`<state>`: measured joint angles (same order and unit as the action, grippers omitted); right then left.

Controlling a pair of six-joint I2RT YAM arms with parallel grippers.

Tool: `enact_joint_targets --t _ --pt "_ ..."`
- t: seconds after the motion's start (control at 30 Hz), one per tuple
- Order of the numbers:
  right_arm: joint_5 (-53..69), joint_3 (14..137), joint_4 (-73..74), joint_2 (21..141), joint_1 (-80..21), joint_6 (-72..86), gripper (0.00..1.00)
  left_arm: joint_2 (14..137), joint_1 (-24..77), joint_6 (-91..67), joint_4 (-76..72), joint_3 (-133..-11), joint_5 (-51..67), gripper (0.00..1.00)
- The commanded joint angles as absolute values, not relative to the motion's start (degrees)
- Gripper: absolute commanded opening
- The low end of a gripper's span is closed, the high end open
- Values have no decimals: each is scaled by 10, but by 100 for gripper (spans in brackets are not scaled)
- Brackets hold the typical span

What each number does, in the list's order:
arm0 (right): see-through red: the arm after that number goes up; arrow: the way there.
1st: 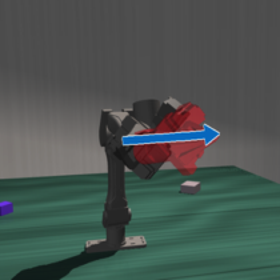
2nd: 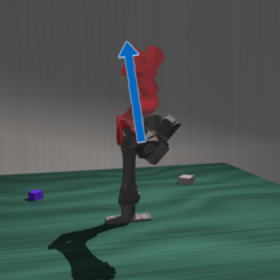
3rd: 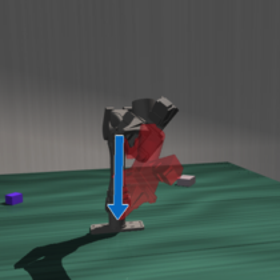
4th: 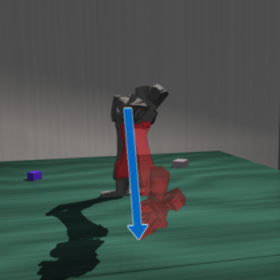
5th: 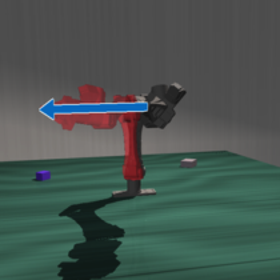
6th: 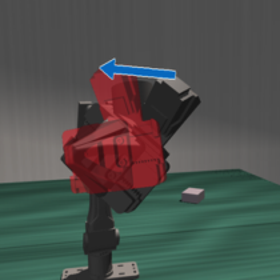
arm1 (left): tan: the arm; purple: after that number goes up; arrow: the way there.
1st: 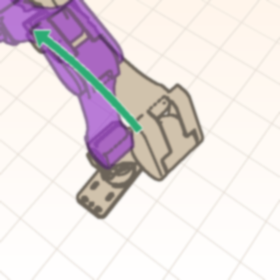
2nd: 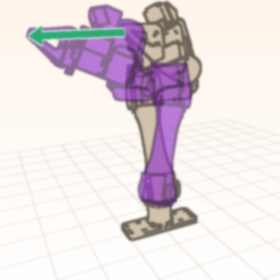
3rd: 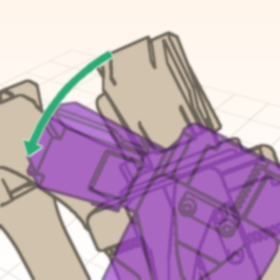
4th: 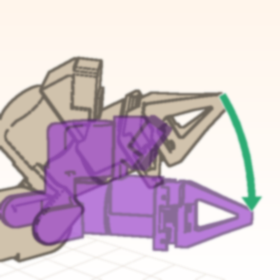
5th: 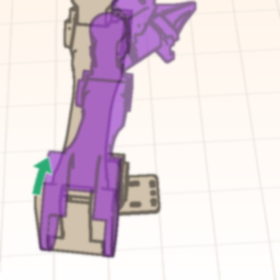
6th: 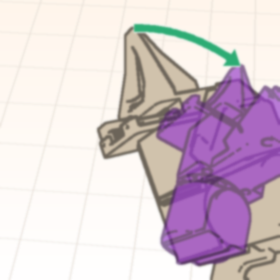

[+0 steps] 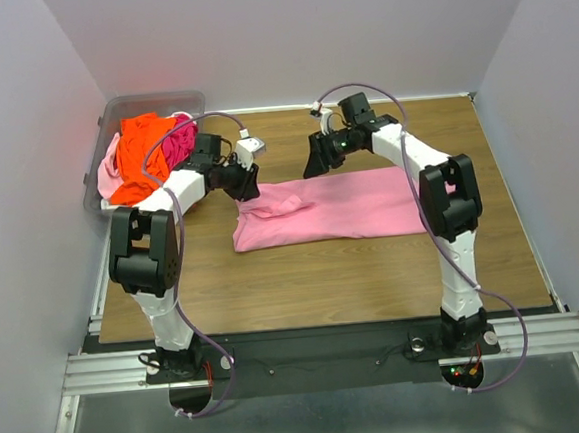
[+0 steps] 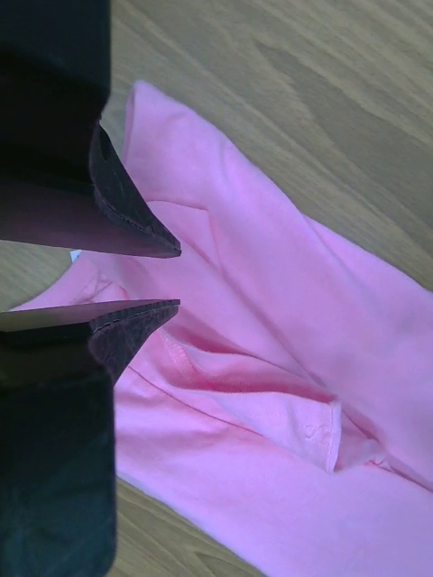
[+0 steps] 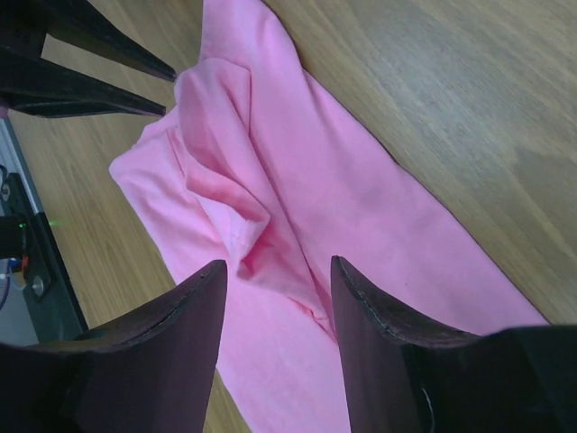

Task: Fold and stack the t-shirts
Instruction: Fold the tshirt

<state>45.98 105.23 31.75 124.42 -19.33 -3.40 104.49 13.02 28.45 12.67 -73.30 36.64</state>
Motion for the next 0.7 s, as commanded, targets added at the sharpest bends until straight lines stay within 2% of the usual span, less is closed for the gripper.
enact_joint_targets --t 0.0,0.33,0.67 --pt "480 1084 312 1265 -218 -8 56 1042 125 233 117 -752 359 37" --pt "487 1067 316 1280 -246 -26 59 1063 115 203 127 -768 346 37" --pt "476 1049 322 1285 -264 -48 56 1066 109 200 135 -778 341 37"
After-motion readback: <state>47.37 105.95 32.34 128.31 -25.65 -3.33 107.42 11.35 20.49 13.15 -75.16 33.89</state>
